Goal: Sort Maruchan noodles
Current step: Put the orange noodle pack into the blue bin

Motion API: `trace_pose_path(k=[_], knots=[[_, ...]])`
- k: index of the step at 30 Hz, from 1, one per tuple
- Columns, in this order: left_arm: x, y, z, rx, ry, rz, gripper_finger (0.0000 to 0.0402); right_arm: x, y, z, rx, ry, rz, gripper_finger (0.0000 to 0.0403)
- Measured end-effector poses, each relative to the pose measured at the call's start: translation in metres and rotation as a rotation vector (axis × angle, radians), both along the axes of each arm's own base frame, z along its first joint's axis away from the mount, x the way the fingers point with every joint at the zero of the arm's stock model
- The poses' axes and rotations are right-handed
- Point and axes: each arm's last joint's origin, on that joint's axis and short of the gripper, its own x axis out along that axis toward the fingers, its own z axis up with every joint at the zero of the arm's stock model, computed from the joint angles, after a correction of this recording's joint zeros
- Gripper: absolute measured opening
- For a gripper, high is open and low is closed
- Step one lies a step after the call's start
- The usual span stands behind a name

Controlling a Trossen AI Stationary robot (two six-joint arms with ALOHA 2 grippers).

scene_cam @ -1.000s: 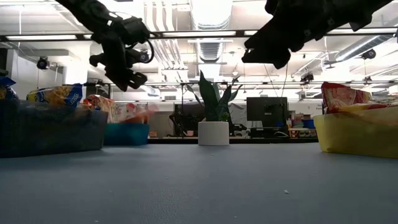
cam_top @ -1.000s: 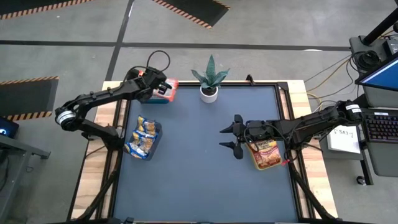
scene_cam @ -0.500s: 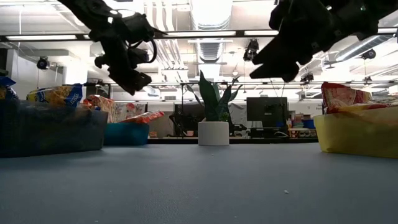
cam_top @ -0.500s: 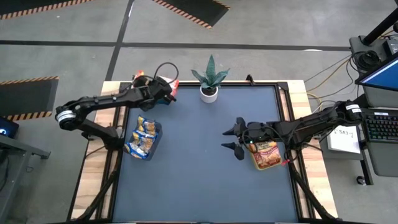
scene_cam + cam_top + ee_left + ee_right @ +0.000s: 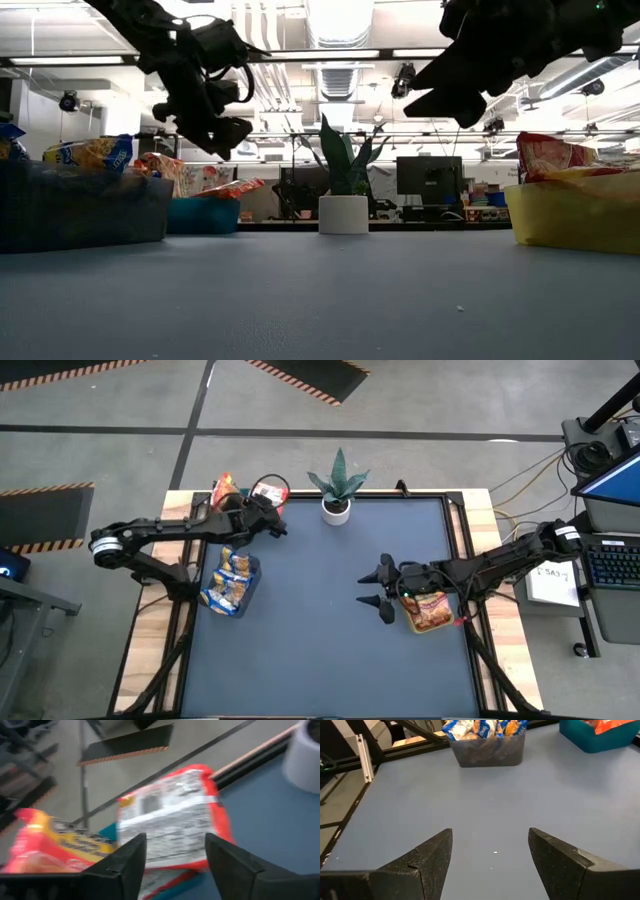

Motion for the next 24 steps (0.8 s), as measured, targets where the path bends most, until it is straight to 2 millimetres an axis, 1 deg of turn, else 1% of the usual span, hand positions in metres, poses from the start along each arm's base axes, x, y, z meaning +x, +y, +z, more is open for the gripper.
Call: trace_pose_path(k=[6, 9, 13, 19, 22, 24], knots=[[0.003, -0.009, -0.015, -0.006, -0.057, -0.03, 0.023, -0.001, 0.005, 0.0, -0.008, -0.003, -0.014, 0.0249], [0.003, -0.012, -0.02, -0.002, -0.093, -0.034, 0.0239, -0.001, 0.007, 0.0, -0.002, -0.004, -0.014, 0.0249], [0.008, -0.018, -0.022, 0.008, -0.128, -0.068, 0.0237, -0.001, 0.007, 0.0, 0.009, -0.004, -0.018, 0.0249], [0.021, -0.022, -0.028, 0.063, -0.042, -0.172, 0.0228, -0.001, 0.007, 0.001, 0.01, -0.012, -0.018, 0.0249], [0.027, -0.022, -0.038, 0.101, 0.061, -0.209, 0.0227, -0.001, 0.007, 0.001, -0.002, -0.013, -0.013, 0.0249], [0.03, -0.02, -0.045, 0.131, 0.127, -0.203, 0.0227, -0.001, 0.008, 0.001, -0.021, -0.015, -0.016, 0.0249]])
